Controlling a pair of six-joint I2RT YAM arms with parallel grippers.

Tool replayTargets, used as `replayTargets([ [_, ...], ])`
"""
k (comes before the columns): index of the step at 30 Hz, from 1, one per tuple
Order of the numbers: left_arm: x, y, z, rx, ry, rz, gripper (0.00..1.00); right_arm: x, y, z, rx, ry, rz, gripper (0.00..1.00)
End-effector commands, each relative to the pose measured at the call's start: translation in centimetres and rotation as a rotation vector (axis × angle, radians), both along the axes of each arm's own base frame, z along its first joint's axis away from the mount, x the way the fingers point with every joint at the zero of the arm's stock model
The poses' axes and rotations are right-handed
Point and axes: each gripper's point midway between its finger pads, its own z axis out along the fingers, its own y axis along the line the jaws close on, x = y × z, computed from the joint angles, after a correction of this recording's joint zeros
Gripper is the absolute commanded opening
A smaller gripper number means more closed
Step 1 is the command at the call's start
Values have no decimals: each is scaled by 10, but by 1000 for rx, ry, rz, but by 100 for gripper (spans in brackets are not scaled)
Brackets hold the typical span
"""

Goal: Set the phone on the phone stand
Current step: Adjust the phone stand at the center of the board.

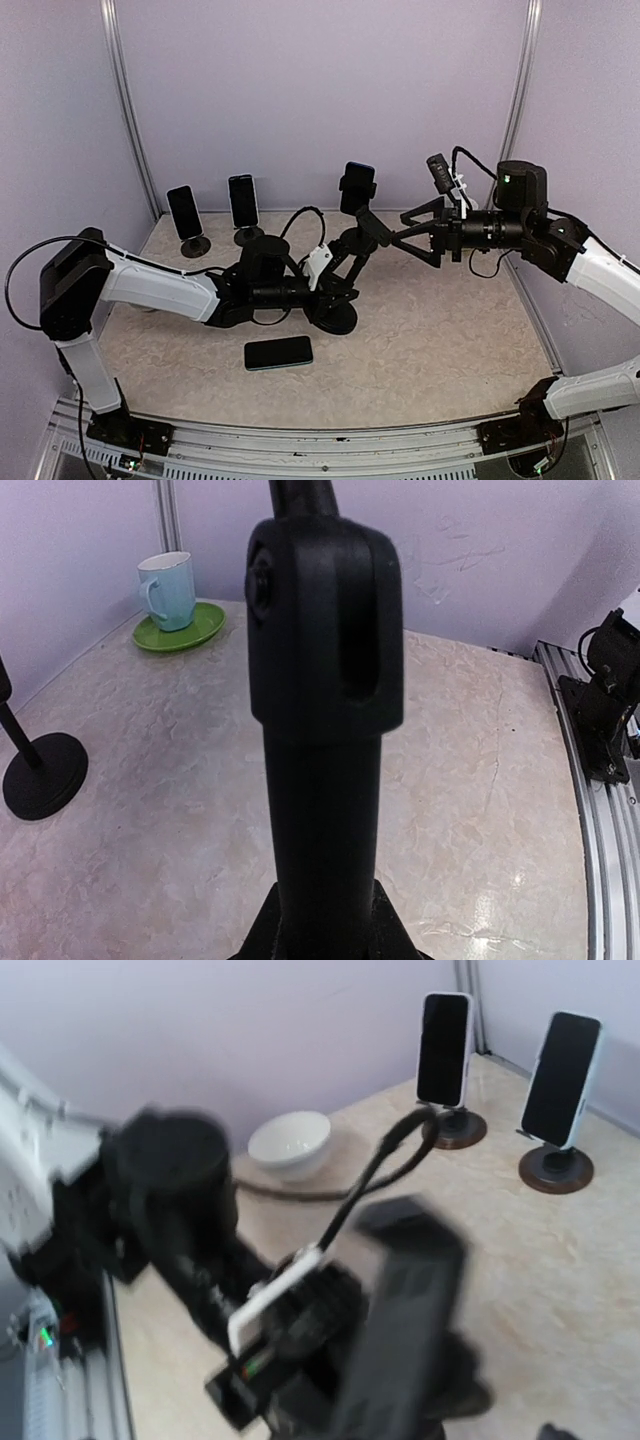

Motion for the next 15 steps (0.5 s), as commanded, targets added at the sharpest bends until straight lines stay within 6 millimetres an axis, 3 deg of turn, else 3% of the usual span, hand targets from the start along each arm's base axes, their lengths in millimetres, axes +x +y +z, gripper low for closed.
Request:
replayTargets([
  [1,0,-12,46,-177,-103,-40,0,13,-9,21,200,119,-27,91],
  [4,3,-12,44,-186,-106,-25,0,8,-7,18,264,216,28,86],
  [8,8,-18,40,-181,-127,-13,0,17,-5,10,246,294,-1,77],
  [15,27,-32,34,-185,-151,34,0,15,3,12,259,362,55,72],
])
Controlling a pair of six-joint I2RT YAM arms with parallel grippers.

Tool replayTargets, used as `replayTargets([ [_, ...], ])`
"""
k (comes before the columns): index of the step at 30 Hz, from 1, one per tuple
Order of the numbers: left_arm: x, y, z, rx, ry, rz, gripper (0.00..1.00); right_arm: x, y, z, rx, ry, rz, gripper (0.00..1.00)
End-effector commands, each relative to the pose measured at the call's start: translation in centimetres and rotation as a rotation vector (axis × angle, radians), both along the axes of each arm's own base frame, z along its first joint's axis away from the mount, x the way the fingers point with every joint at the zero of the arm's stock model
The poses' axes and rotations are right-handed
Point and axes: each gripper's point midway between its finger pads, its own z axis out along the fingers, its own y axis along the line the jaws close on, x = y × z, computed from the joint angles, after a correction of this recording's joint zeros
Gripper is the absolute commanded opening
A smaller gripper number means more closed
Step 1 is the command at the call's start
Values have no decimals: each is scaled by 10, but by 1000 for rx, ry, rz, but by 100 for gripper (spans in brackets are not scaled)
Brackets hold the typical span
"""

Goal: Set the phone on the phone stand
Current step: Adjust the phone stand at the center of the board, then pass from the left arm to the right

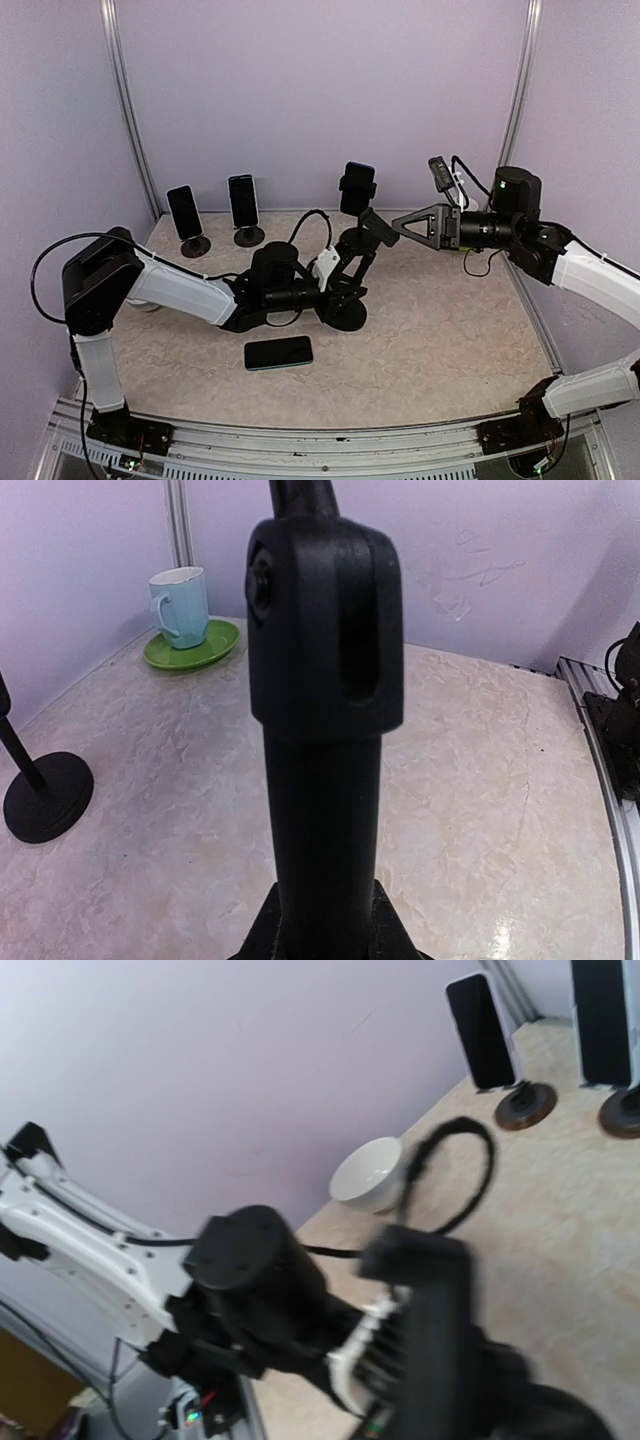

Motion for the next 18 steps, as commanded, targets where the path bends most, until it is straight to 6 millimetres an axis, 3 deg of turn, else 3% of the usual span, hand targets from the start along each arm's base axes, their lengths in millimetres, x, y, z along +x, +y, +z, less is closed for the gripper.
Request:
replayTargets([
  [1,13,-14,43,-121,-107,26,0,-3,5,18,56,22,51,71],
  [8,12,-15,44,-125,-120,21,0,3,10,0,21,65,64,65],
  [14,9,-9,46,-138,-127,32,0,17,-3,-1,-18,20,-59,66],
  [18,9,-10,45,-141,-116,26,0,18,2,-19,-22,73,-27,66],
])
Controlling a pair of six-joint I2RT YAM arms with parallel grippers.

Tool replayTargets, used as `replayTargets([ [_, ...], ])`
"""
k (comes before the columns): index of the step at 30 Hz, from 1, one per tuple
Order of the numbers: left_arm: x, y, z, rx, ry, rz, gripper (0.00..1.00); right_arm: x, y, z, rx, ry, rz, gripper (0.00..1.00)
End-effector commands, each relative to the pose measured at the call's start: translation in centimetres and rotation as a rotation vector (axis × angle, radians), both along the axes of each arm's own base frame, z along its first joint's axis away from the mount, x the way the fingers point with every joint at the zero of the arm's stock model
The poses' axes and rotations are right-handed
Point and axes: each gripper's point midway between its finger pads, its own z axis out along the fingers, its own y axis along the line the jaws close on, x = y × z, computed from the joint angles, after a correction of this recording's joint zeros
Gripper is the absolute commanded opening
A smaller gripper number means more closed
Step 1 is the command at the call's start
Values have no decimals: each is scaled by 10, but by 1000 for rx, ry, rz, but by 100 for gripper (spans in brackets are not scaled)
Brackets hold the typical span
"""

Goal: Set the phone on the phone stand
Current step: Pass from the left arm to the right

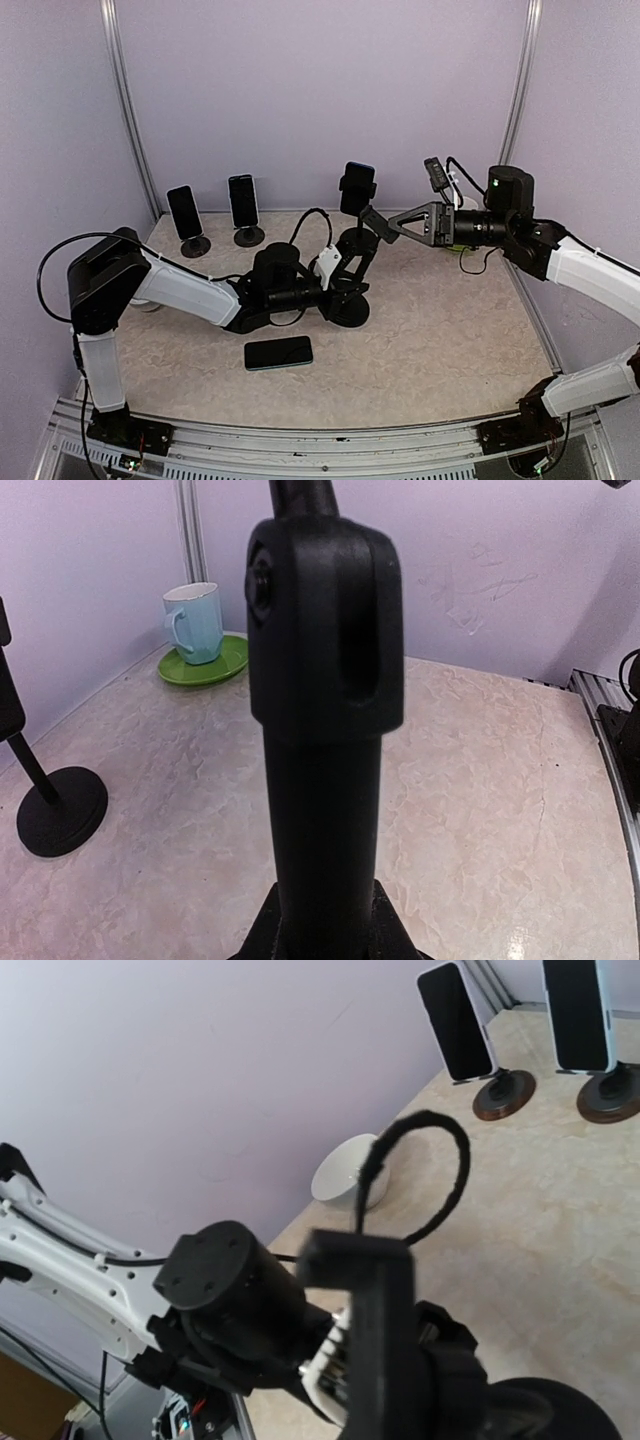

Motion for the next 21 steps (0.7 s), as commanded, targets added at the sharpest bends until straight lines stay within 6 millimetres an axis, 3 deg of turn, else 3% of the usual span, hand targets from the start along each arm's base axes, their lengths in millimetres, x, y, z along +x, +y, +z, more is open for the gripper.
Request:
replayTargets([
  [1,-2,-5,47,-121,-84,-12,0,3,1,-15,-9,35,14,65],
  [8,-2,-4,48,-116,-83,-5,0,-2,6,-21,27,75,66,52],
  [15,-2,-7,36,-66,-89,13,0,-6,9,-18,54,97,96,42],
  [21,-6,-9,28,-35,-104,19,0,-8,14,-16,69,113,146,17],
])
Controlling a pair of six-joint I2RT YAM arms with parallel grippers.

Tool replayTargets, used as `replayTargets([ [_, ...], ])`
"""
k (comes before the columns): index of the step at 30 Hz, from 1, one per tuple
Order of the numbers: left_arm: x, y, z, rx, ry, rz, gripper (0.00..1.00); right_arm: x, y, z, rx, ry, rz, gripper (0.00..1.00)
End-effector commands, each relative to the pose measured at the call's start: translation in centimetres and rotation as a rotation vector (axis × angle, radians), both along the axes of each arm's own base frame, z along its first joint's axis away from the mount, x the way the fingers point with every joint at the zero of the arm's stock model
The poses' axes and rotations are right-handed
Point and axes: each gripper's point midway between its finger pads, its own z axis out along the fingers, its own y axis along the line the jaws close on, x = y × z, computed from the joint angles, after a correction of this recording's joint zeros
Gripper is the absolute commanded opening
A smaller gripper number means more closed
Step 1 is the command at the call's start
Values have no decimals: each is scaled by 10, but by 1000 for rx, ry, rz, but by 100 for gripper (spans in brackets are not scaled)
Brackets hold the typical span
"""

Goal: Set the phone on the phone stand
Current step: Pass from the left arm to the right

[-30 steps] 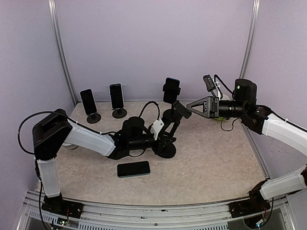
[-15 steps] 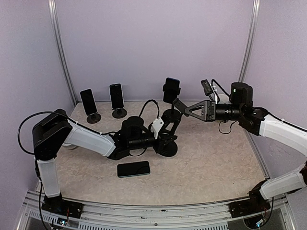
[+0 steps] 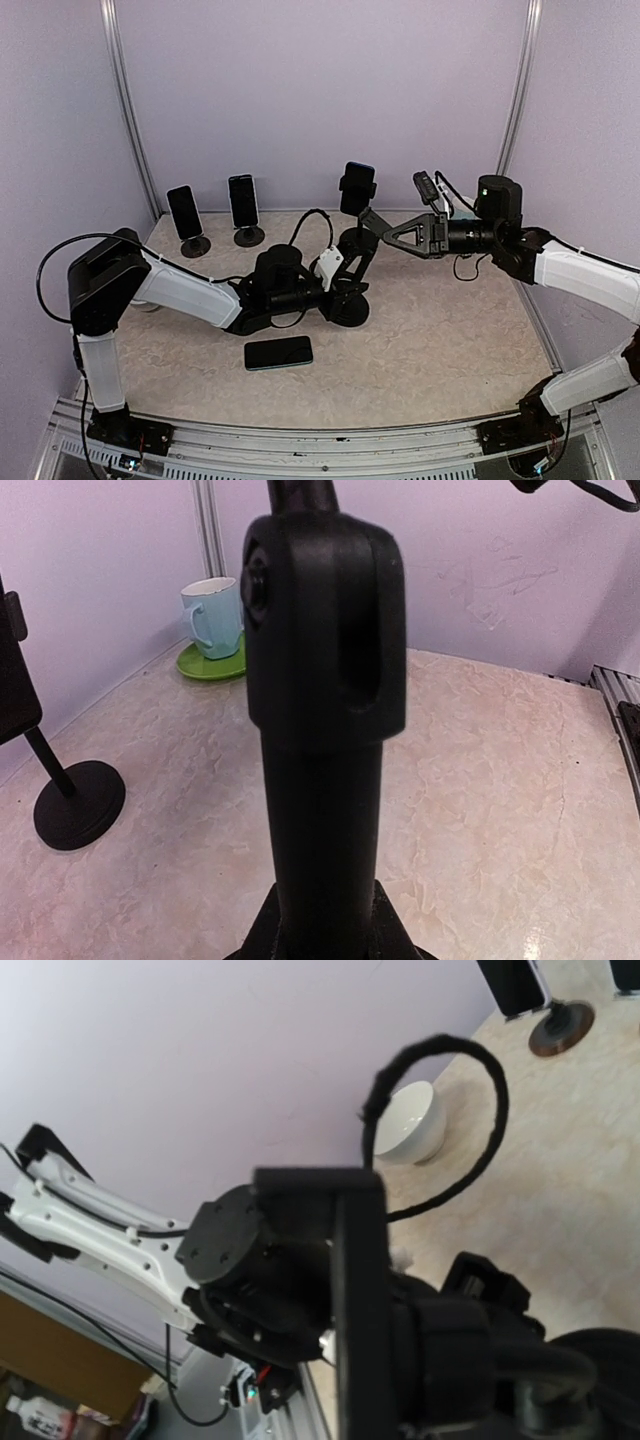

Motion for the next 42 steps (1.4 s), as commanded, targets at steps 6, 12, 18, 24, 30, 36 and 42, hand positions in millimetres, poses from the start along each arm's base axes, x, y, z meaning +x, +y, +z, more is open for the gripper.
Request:
replayTargets([
  [6,-9,-8,26,-41,-81,-20,0,4,1,8,2,-31,14,0],
  [12,-13,-8,19,-28,-64,-45,0,13,-4,12,-80,-95,-37,0],
  [18,-16,-9,17,-34,-38,-59,0,23,-9,11,-159,-144,-90,0],
  [24,-16,-7,16,-39,-16,-70,0,28,-13,1,-219,-172,-111,0],
  [30,-13,-7,13,-44,18,-77,0,33,-18,-8,-284,-197,-139,0],
  [36,-13,-11,12,-47,35,-81,0,27,-14,0,-232,-209,-103,0],
  [42,-11,-3,27,-85,12,-52,62,13,1,35,-69,-213,8,0],
])
